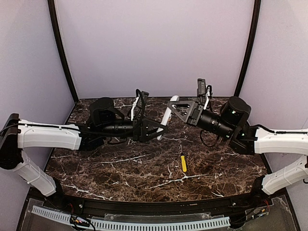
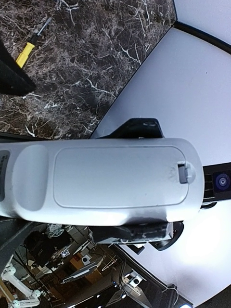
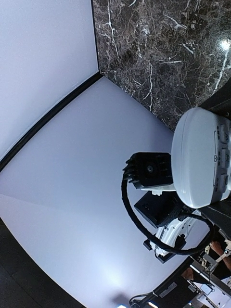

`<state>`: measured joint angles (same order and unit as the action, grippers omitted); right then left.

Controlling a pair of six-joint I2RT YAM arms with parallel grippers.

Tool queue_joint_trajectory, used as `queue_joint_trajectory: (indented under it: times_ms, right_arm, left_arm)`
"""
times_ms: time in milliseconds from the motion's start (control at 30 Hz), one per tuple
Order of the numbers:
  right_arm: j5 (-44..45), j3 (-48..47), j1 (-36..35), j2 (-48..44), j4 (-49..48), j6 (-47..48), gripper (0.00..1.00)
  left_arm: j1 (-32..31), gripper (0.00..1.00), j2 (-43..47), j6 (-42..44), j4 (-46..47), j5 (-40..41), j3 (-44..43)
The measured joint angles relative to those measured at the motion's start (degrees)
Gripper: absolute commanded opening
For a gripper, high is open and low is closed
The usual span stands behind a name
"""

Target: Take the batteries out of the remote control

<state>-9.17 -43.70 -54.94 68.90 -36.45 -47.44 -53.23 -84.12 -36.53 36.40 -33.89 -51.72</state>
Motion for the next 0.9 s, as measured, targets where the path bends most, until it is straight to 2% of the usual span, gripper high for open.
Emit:
queue_joint_trajectory:
  times_ms: [267,500,567,633,733,800,900]
  right_arm:
    - [0.17,0.0,-0.66,0.52,-1.38,0.98,0.0]
    - [0.59,0.0,-0.83,0.55,-1.66,1.95,0.01]
    - [0.57,0.0,-0.83,0.55,-1.51,1.95,0.13]
    - [0.44,0.0,-0.83,0.44,-0.92,1.95,0.35]
    - [0.11,-0.61,-0.85,-0.02,1.38,2.14,0.66]
    - [0.02,-1.55,-0.92,-0.59,4.39,2.56,0.8]
    - [0.35,-2.8,-1.07,-2.03,9.97,3.63,0.93]
  left_arm:
    - [-0.68,0.41,-0.96,-1.73,3.67,-1.9,-0.63]
    - [-0.68,0.18,-0.94,-1.42,4.04,-1.81,-0.63]
    - [-0.68,0.11,-0.92,-1.16,3.78,-1.7,-0.63]
    - [-0.68,0.04,-0.72,-0.85,3.19,-1.62,-0.63]
    - [-0.72,0.01,-0.26,-0.17,1.86,-1.27,-0.63]
    - [-0.85,0.0,0.39,0.66,0.48,-0.79,-0.63]
    - [-0.85,0.0,1.46,2.49,-2.36,0.2,-0.63]
